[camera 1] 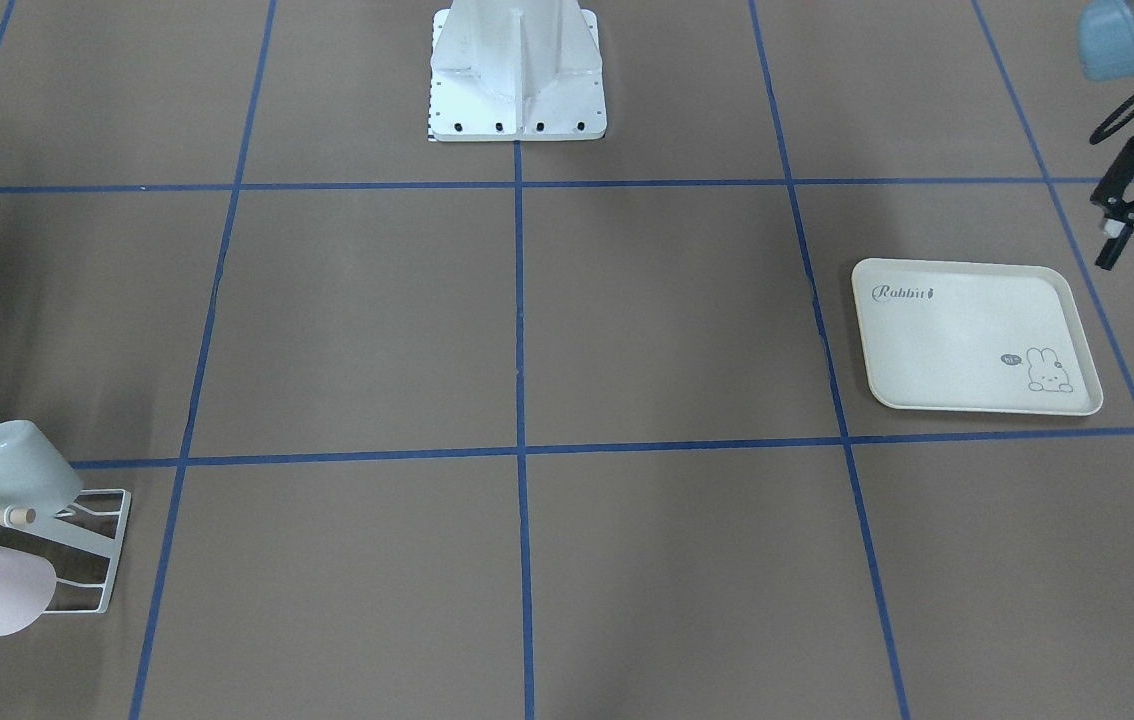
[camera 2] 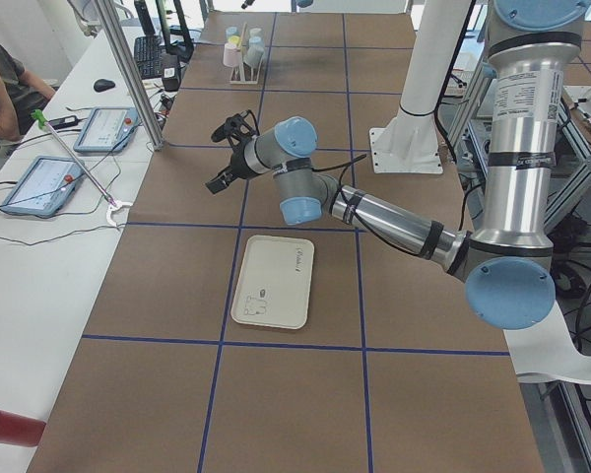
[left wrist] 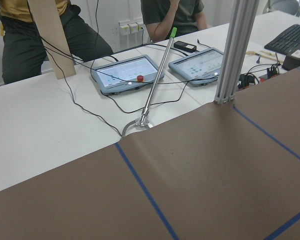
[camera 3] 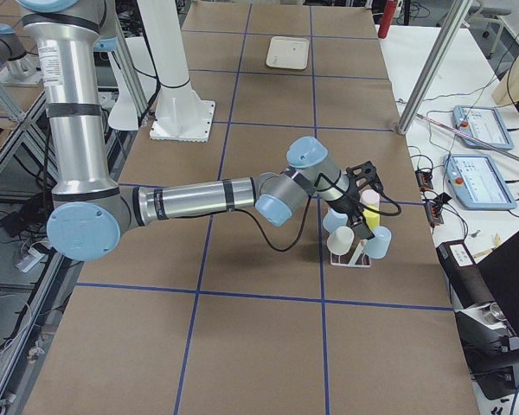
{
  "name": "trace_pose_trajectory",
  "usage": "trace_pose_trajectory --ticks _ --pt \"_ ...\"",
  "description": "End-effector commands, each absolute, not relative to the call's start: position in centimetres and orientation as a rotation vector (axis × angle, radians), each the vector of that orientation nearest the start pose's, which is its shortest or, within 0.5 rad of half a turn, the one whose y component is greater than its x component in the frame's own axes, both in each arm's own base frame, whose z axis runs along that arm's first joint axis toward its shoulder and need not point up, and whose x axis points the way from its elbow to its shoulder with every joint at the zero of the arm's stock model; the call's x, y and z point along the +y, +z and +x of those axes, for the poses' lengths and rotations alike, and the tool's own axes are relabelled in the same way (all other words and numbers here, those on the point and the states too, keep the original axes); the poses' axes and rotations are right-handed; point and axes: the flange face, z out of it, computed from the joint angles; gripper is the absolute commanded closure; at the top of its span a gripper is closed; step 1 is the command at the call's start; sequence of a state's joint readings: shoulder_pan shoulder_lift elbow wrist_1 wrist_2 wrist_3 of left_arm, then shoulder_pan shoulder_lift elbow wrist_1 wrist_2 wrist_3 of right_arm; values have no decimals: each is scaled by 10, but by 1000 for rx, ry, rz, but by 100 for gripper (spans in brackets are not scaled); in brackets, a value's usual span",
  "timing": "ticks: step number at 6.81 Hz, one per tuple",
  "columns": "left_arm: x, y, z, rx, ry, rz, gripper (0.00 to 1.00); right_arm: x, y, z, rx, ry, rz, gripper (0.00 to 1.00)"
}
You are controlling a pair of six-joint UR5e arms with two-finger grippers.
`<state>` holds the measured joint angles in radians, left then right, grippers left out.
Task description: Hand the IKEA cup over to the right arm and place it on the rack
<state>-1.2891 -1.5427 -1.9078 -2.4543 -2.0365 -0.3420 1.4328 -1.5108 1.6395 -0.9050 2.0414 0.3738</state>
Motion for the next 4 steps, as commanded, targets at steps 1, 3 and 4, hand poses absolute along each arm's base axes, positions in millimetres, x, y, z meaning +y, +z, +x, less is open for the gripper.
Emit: trace_pose_trajectory --ticks 1,3,4 --pt "-490 441 7 620 358 930 1 -529 554 73 -772 -65 450 0" --pt "-493 467 -30 548 462 846 1 -518 575 89 -789 -185 351 0" --pt "-495 483 -44 499 528 786 0 -511 586 93 -789 -236 265 0"
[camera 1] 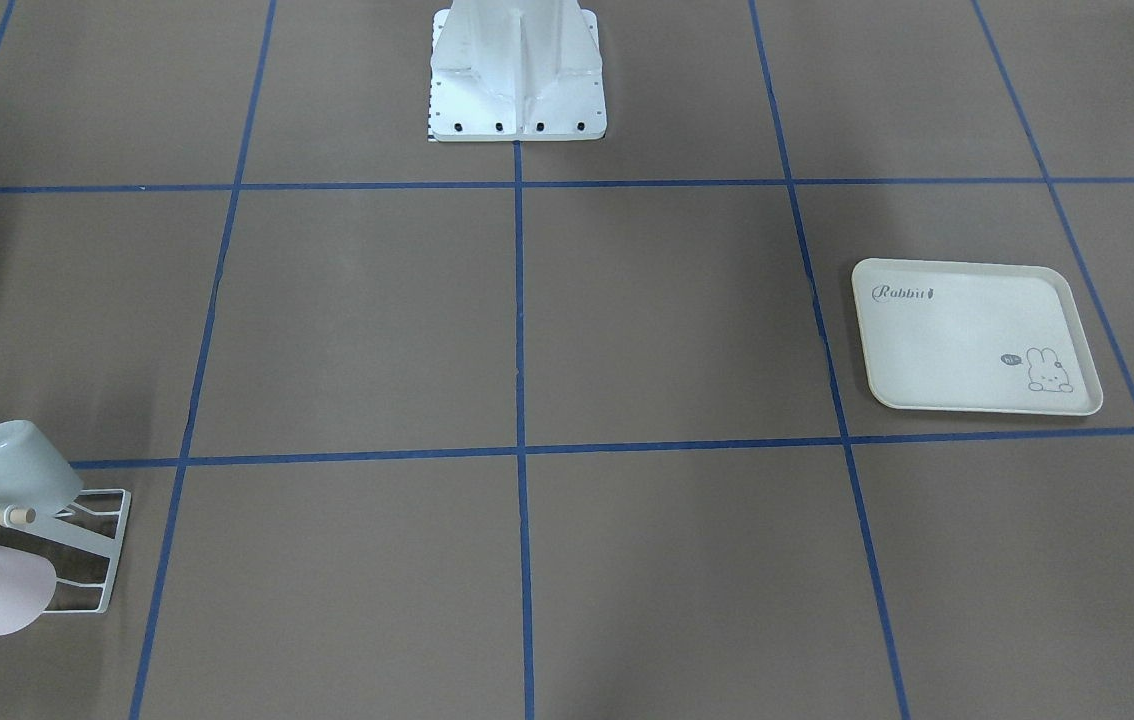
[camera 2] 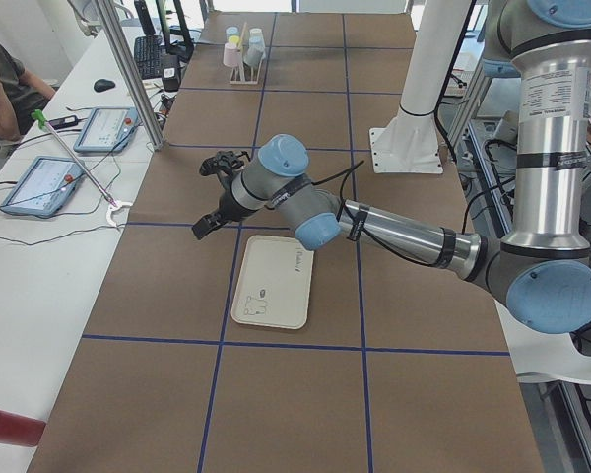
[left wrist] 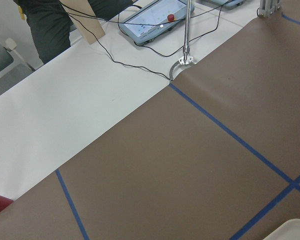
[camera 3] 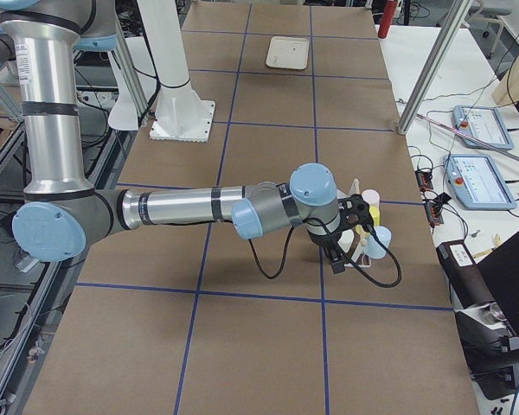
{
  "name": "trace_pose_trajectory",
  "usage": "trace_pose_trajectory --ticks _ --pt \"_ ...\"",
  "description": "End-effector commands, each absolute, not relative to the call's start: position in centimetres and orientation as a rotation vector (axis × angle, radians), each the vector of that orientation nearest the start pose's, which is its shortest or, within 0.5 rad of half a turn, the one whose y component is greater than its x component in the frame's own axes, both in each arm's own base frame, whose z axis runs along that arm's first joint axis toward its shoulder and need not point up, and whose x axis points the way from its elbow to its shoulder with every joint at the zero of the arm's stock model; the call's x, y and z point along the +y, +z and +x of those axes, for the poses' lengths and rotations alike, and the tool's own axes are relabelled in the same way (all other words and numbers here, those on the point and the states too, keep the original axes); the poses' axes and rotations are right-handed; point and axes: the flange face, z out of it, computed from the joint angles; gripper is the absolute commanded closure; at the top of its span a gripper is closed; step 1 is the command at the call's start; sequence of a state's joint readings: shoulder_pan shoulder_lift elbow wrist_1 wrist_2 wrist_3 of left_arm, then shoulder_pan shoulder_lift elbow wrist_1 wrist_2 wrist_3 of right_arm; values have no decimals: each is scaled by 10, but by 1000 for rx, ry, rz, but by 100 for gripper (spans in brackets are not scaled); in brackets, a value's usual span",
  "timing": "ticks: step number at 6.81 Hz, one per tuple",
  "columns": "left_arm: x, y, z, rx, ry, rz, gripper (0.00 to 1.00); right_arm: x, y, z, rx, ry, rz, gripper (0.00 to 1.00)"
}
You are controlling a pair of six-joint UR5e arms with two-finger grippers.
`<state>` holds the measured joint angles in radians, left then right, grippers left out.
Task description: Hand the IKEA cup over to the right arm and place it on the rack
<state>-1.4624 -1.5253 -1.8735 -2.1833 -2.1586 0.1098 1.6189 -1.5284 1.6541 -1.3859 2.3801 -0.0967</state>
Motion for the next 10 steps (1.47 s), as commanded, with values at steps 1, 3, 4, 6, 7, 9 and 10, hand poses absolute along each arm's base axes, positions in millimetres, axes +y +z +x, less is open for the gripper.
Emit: trace_pose_trajectory --ticks 1,3,4,6,7,9,10 --pt "-497 513 -53 473 598 737 0 -495 576 106 -771 -213 207 0" --pt "-483 546 -56 472 617 691 1 -473 603 106 -754 -178 138 0" --pt "-476 555 -56 476 605 674 0 -473 611 104 -761 -171 123 0" --pt "-478 559 -57 476 605 670 0 -470 623 104 -763 -162 106 0" --pt "-475 578 -57 484 595 632 0 -467 632 104 -766 -169 95 0" --pt "-475 603 -62 492 571 575 0 -467 634 103 -773 -161 89 0" --pt "-479 600 -62 511 550 505 0 -466 635 102 -775 -153 80 0"
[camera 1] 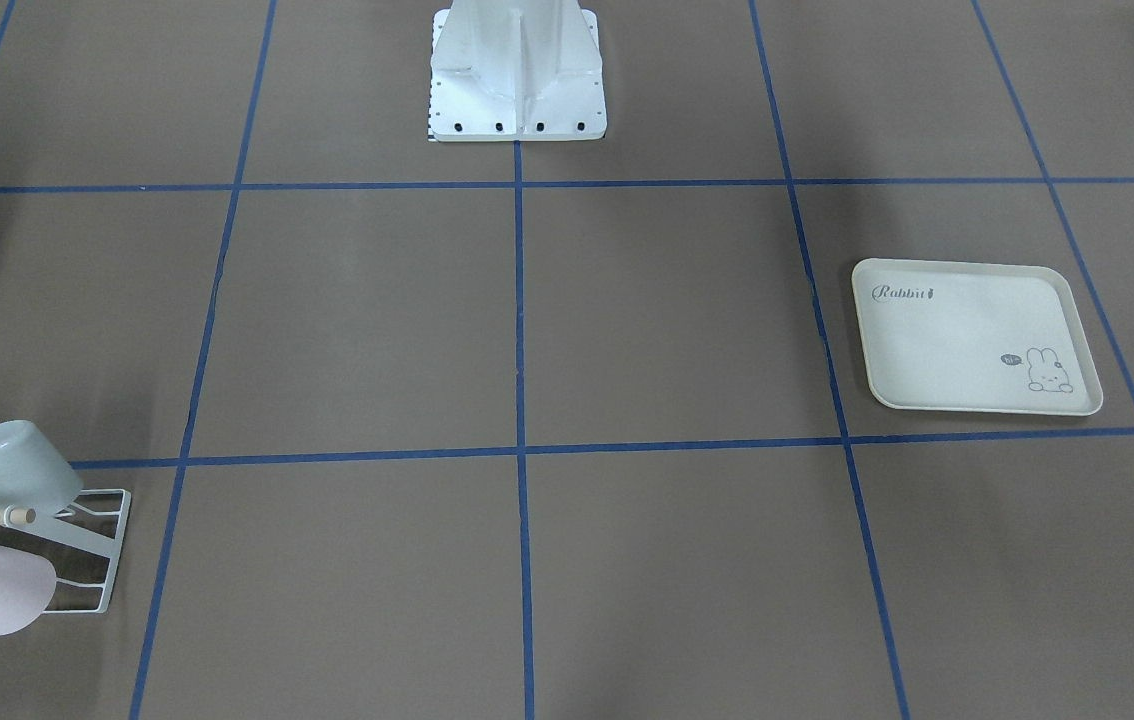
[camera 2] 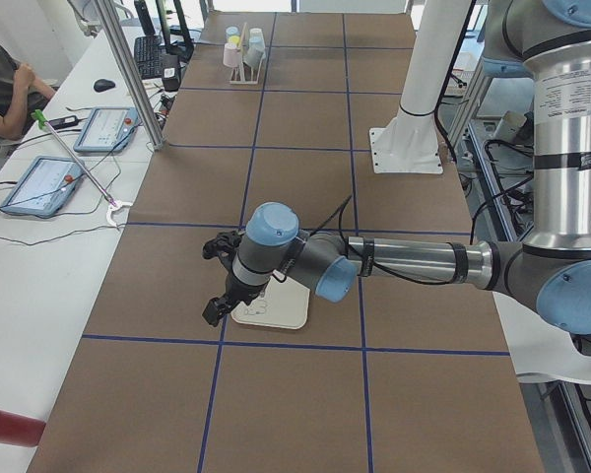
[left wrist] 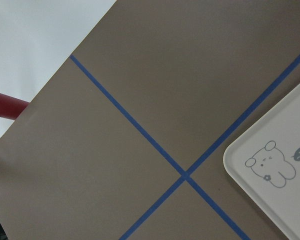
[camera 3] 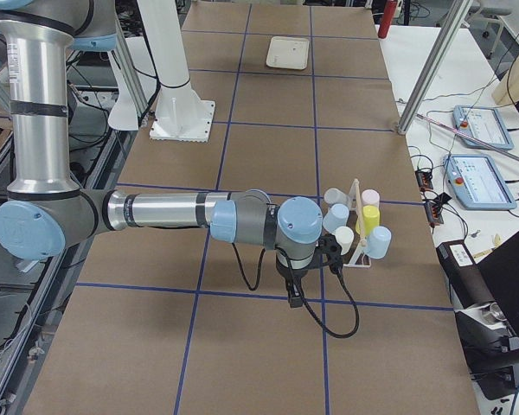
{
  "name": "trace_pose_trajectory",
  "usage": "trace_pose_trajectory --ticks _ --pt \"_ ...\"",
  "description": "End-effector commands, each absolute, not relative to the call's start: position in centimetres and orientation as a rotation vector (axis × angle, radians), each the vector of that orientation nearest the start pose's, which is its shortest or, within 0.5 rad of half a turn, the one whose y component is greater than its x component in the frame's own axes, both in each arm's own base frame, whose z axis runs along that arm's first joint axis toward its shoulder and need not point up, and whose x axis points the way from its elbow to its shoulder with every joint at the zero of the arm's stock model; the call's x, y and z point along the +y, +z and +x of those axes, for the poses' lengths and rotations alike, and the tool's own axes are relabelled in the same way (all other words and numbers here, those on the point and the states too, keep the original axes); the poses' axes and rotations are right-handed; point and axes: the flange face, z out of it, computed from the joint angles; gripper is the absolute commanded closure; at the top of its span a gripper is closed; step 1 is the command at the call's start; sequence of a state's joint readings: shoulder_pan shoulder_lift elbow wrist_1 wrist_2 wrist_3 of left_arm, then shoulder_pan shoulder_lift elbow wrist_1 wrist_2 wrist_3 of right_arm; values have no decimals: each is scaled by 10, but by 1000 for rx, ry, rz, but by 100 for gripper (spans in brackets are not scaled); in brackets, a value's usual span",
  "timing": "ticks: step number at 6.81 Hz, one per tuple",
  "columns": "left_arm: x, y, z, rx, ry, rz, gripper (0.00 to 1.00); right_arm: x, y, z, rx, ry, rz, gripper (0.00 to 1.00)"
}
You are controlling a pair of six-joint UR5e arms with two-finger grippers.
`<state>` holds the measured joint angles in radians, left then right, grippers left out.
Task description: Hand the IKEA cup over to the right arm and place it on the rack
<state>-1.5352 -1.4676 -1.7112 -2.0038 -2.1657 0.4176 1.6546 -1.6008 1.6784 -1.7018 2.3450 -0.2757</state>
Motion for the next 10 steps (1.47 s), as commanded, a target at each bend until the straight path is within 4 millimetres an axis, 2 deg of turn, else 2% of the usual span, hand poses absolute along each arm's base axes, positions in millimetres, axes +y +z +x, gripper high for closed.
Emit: trace_pose_trajectory --ticks 1,2,4,5,8,9,10 --pt "-472 585 -62 521 536 462 0 -466 637 101 -782 -156 76 0" --pt "-465 577 -61 550 513 386 0 -467 637 98 -808 -156 77 0" --pt "-456 586 -50 723 426 300 0 -472 629 87 -827 -152 72 0" --pt "-456 589 -51 730 418 293 0 -476 623 80 -830 -94 47 0" --pt "-460 585 -50 754 150 198 0 -483 620 60 -824 -119 27 0" --pt "-459 588 -51 749 148 198 0 -484 620 57 -823 -125 26 0" --pt "-466 595 -50 748 142 185 0 -488 619 55 -820 -133 25 0"
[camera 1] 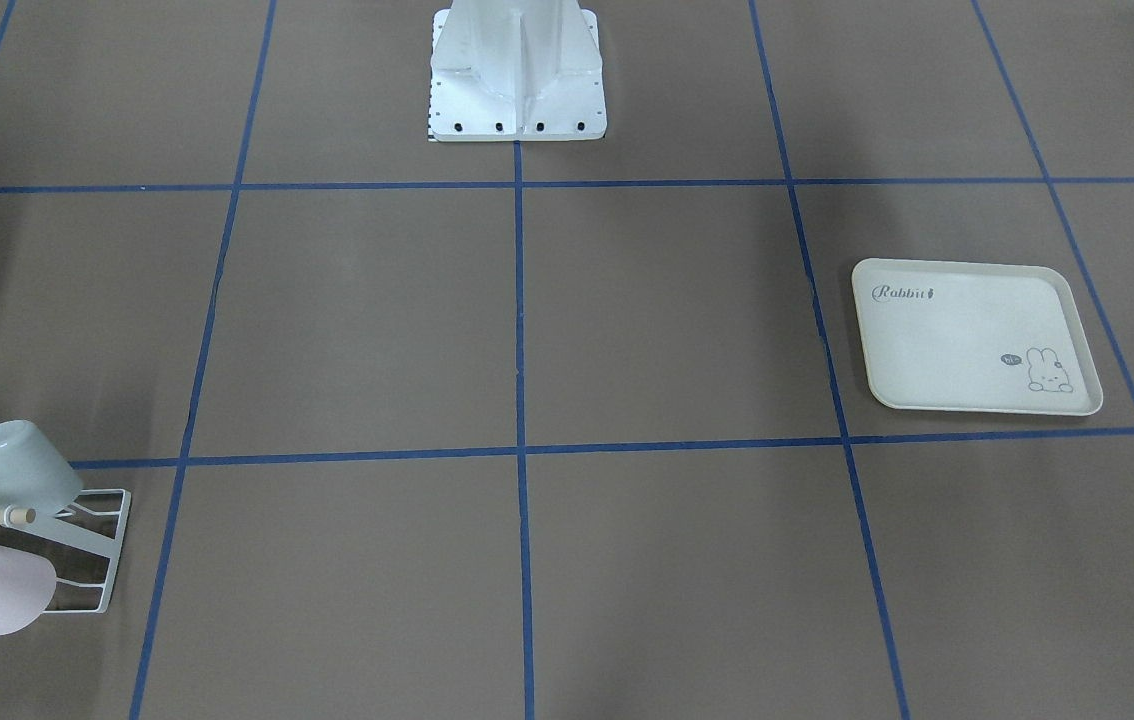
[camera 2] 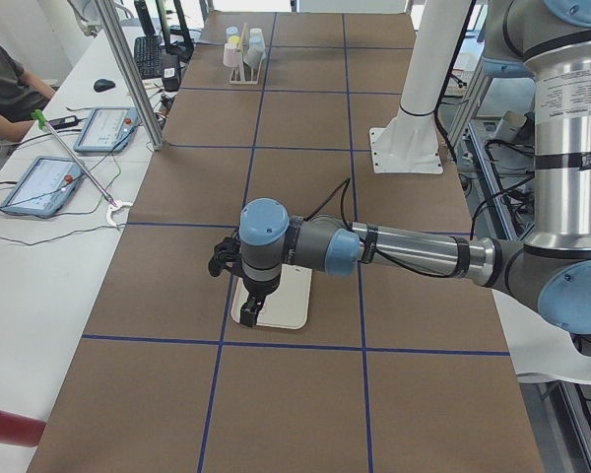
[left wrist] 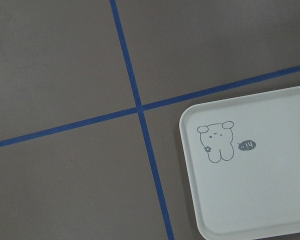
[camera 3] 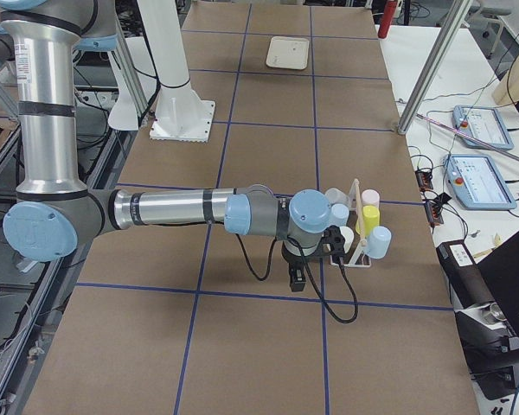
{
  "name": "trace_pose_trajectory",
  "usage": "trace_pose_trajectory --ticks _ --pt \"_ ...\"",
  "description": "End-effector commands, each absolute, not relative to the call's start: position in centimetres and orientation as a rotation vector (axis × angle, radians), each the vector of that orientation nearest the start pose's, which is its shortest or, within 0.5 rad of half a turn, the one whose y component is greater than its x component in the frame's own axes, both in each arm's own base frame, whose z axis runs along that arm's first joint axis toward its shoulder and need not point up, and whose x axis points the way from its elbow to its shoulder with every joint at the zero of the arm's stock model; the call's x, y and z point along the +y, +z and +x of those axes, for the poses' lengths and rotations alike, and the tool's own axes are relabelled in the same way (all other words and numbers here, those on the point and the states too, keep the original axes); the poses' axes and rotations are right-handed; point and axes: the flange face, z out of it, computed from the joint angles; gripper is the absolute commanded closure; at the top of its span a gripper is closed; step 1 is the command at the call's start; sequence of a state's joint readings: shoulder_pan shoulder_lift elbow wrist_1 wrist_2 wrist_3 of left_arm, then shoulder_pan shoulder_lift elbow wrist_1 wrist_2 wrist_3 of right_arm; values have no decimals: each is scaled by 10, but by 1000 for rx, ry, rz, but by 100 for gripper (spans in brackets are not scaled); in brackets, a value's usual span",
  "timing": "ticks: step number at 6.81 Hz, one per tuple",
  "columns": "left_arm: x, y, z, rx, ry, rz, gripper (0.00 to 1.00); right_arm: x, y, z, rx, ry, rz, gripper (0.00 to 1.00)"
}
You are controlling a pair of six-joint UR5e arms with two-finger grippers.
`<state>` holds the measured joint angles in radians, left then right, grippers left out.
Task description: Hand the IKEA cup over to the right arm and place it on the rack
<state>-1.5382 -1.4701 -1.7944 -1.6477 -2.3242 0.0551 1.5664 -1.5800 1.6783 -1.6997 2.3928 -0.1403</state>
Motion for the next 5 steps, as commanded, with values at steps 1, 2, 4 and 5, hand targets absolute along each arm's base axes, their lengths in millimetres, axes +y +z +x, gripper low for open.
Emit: trace_pose_trajectory --ticks 1,2,4,5 --pt "-467 617 -50 750 124 151 0 -488 619 54 -821 -134 25 0" --pt "-467 627 -50 751 116 149 0 -488 618 54 -823 -132 28 0" --pt "-463 628 -51 753 76 132 0 -488 618 54 -821 -111 18 0" --pt "-459 628 -51 755 74 129 0 -490 616 54 -821 -90 11 0"
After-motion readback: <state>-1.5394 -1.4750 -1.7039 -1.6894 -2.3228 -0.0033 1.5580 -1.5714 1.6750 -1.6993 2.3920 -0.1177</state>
